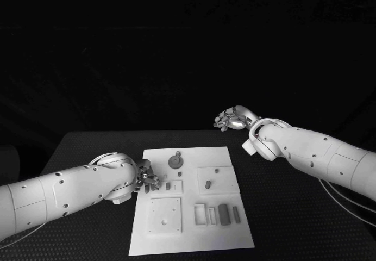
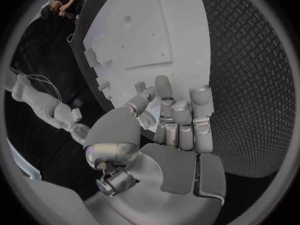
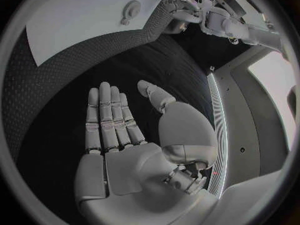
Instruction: Assemble the parts on the task board
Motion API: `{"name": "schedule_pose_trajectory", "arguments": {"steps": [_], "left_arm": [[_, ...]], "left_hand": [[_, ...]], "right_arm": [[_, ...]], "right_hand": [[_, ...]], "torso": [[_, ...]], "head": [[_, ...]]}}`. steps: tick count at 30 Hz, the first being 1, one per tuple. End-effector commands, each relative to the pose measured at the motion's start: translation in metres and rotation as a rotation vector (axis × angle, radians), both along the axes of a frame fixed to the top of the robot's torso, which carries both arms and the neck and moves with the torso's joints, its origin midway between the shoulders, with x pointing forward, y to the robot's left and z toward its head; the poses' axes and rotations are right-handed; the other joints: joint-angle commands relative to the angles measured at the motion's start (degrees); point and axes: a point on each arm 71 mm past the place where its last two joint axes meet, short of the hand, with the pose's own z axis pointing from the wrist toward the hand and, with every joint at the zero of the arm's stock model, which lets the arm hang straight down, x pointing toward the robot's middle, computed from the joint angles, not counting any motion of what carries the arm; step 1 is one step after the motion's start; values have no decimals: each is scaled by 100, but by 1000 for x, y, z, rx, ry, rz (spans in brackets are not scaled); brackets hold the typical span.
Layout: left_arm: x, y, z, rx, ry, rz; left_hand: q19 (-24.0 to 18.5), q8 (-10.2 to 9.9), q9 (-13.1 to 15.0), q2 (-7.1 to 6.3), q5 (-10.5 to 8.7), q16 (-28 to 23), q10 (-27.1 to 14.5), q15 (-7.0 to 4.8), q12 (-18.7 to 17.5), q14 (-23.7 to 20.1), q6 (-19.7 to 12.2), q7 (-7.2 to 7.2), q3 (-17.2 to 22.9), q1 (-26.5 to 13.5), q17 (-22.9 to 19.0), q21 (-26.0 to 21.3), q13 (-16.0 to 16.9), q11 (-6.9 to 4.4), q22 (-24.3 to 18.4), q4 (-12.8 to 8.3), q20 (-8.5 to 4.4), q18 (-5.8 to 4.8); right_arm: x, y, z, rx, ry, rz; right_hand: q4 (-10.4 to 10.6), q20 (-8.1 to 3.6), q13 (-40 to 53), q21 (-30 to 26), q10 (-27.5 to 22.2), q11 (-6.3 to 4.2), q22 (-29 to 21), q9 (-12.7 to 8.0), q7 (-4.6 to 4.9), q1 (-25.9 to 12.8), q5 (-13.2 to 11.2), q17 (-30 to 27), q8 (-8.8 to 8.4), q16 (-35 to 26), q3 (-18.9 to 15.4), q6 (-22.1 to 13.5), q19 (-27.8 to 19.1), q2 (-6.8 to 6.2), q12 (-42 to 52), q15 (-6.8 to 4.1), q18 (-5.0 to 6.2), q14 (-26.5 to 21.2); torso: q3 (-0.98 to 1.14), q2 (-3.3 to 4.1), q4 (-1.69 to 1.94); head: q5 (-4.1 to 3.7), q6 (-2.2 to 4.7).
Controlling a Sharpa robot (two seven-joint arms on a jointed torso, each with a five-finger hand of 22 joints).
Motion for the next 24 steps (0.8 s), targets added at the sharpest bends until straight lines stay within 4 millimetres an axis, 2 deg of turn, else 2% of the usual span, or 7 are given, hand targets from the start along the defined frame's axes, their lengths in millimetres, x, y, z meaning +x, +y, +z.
{"name": "schedule_pose_trajectory", "arguments": {"steps": [1,10,13,16,17,19,24], "left_arm": [[-4,-2,-7,20,32,-16],[-4,-1,-9,18,55,-29],[-3,1,-10,17,66,-26],[-3,1,-10,20,69,-28],[-3,0,-10,20,70,-31],[-3,-1,-10,21,72,-33],[-4,-2,-11,27,85,-51]], "left_hand": [[3,34,-6,56,30,23,39,-43,17,19,105,-48,21,52,10,41,9,1,125,-43,-16,273],[8,50,-1,38,24,33,60,-49,39,27,122,-56,24,68,22,56,20,-6,125,-65,-16,270],[13,56,2,32,20,39,67,-53,50,32,126,-60,30,83,28,63,26,-10,125,-76,-19,271],[17,65,13,35,18,44,72,-57,61,36,138,-64,36,98,33,70,31,-14,124,-85,-22,272],[18,66,16,36,20,45,73,-58,63,36,140,-65,38,102,34,72,33,-15,124,-87,-22,272],[19,67,19,33,20,46,73,-59,66,37,141,-66,38,105,35,73,34,-16,124,-90,-23,272],[22,71,31,18,22,50,75,-62,78,39,145,-70,43,125,41,82,40,-20,124,-109,-24,272]], "right_arm": [[0,2,0,3,0,14],[0,2,0,5,6,20],[0,3,-1,7,9,24],[0,4,-1,7,10,25],[0,3,-1,7,10,25],[0,3,-1,7,9,22],[0,4,-1,7,10,26]], "right_hand": [[-5,40,-10,-40,49,2,6,-6,40,28,25,6,16,-34,-23,-27,5,-8,5,14,37,38],[20,46,-32,-46,50,3,8,-12,41,4,25,12,16,-45,-35,-29,5,-8,10,15,40,41],[32,49,-41,-49,50,3,9,-14,41,-7,25,15,17,-50,-39,-29,5,-5,12,15,42,43],[41,50,-48,-51,50,3,10,-16,42,-15,26,17,17,-53,-42,-29,5,-6,13,16,43,44],[43,51,-49,-51,50,3,11,-16,42,-16,26,18,17,-54,-43,-29,5,-6,14,16,44,44],[45,51,-51,-52,50,3,11,-17,42,-17,26,18,17,-55,-43,-29,5,-6,14,16,44,44],[46,51,-55,-53,50,3,11,-18,41,-17,26,19,17,-57,-43,-30,5,-7,15,15,46,44]], "torso": [[-5,-2,0],[-2,-3,7],[1,-1,2],[-3,-2,-6],[-4,-1,-6],[-5,1,-5],[0,-2,-1]], "head": [[-12,-8],[-16,-22],[-11,-75],[0,-69],[-2,-39],[-11,-67],[-6,-40]]}}
